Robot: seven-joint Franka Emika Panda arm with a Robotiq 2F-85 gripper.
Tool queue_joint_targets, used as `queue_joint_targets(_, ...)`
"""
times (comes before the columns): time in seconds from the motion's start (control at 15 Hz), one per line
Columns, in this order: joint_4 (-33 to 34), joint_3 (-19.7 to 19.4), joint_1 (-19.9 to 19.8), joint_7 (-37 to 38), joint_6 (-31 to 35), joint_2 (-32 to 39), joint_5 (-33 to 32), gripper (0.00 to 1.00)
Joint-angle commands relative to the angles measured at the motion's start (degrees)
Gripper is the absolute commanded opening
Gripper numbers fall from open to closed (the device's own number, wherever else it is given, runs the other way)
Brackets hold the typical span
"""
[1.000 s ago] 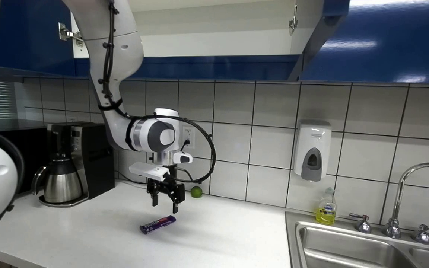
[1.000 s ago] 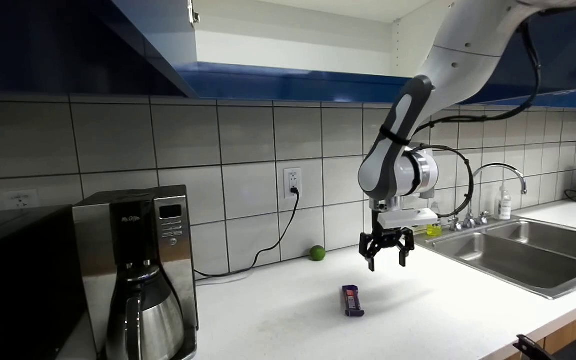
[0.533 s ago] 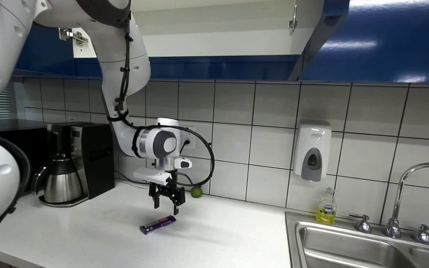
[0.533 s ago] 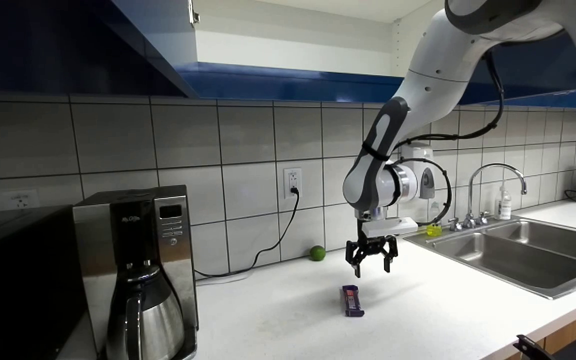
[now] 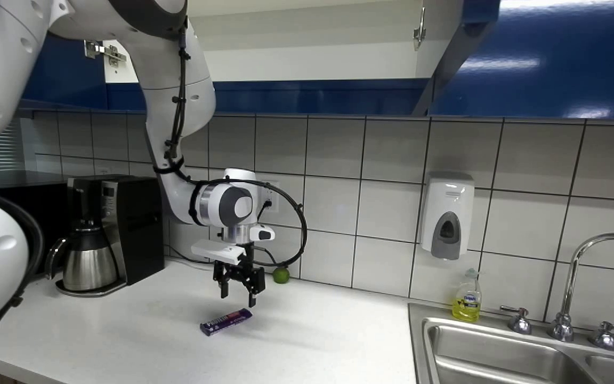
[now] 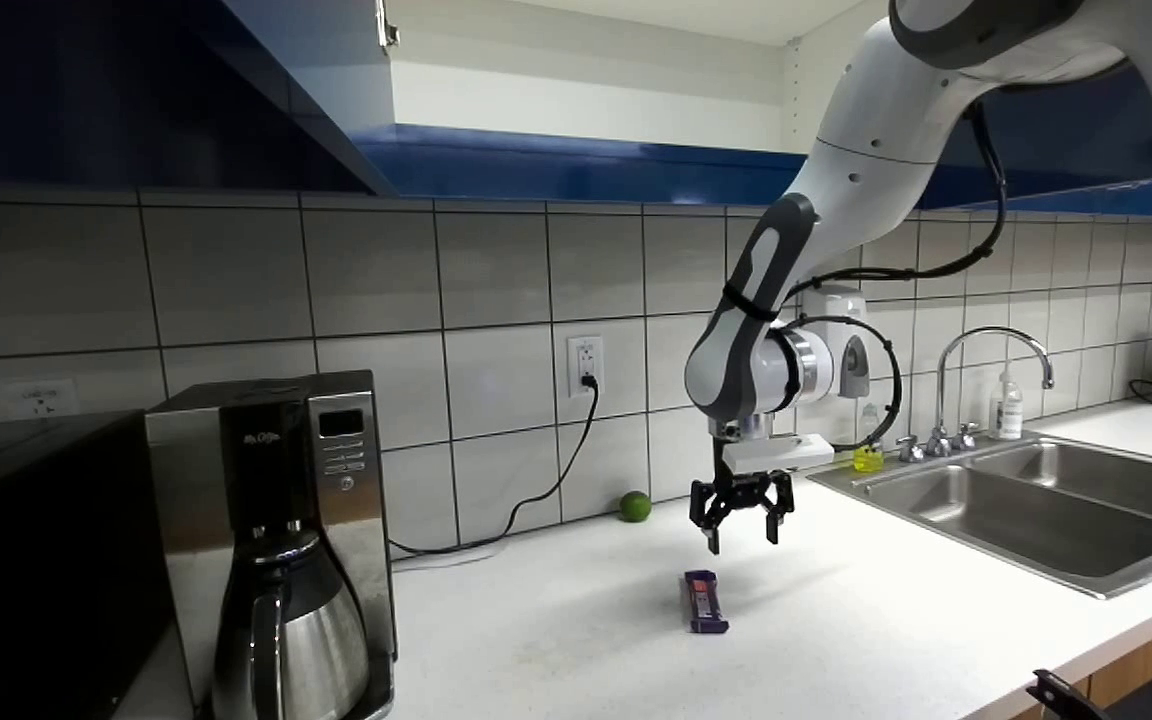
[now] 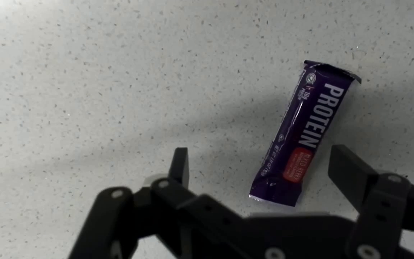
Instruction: Put the purple pack inside the cabinet
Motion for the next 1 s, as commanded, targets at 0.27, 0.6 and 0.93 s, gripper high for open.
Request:
queue_joint_targets(0.27, -0.46, -3.12, 3.54, 9.88, 1.98, -0.10, -1.32, 1.00)
queue_joint_targets(0.6, 0.68, -4.99, 7.29, 16.31, 2.79, 2.01, -2.82, 1.00)
queue_joint_targets(0.93, 2.44, -5.93, 9.35, 18.52, 3.15, 5.92, -2.76, 1.00)
